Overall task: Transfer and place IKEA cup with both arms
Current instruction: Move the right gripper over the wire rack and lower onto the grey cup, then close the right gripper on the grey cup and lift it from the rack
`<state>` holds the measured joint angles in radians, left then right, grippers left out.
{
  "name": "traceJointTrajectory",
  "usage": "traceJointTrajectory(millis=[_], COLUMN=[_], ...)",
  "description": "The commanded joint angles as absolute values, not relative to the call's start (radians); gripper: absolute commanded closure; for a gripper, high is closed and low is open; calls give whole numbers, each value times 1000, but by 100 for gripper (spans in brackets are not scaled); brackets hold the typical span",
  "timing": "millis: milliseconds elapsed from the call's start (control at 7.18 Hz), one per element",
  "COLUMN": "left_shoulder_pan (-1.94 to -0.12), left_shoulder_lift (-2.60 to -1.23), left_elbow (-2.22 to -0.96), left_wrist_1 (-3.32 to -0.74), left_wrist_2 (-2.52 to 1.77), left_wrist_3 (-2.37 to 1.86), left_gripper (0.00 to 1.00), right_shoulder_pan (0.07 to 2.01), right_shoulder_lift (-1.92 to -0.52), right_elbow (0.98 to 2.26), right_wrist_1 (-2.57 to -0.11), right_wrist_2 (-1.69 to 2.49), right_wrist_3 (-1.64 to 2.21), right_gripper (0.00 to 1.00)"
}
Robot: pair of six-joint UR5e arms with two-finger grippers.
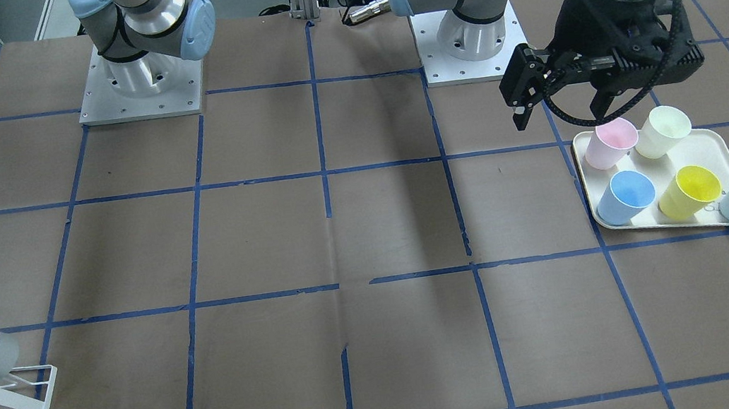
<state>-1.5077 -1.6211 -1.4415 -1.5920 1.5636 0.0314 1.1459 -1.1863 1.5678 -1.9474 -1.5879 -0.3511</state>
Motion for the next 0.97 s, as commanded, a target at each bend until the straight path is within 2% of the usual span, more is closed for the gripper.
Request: traceJointTrajectory(millis=[0, 139, 418, 835], left_shoulder_pan=[-1506, -1505, -1505, -1502], left_shoulder_lift=[-1629, -1629, -1624, -1624], left_elbow=[-1427, -1424, -1431, -1434], left_wrist_1=[-1591, -1588, -1588, -1592], left_wrist_2=[1563, 1565, 1560, 1568], left_wrist_3=[32, 32, 32, 40], left_gripper=[0, 0, 0, 0], right_shoulder_pan=[1146, 1146, 1146, 1147], right_shoulder_lift=[-1186, -1186, -1189, -1241], right_elbow=[1566, 1566, 1557, 1539], right_wrist_1=[-1960, -1960, -1959, -1941], right_wrist_2=[-1588, -1588, -1580, -1575], right_wrist_3=[-351, -353, -353, -354], right_gripper=[25, 41, 63, 63])
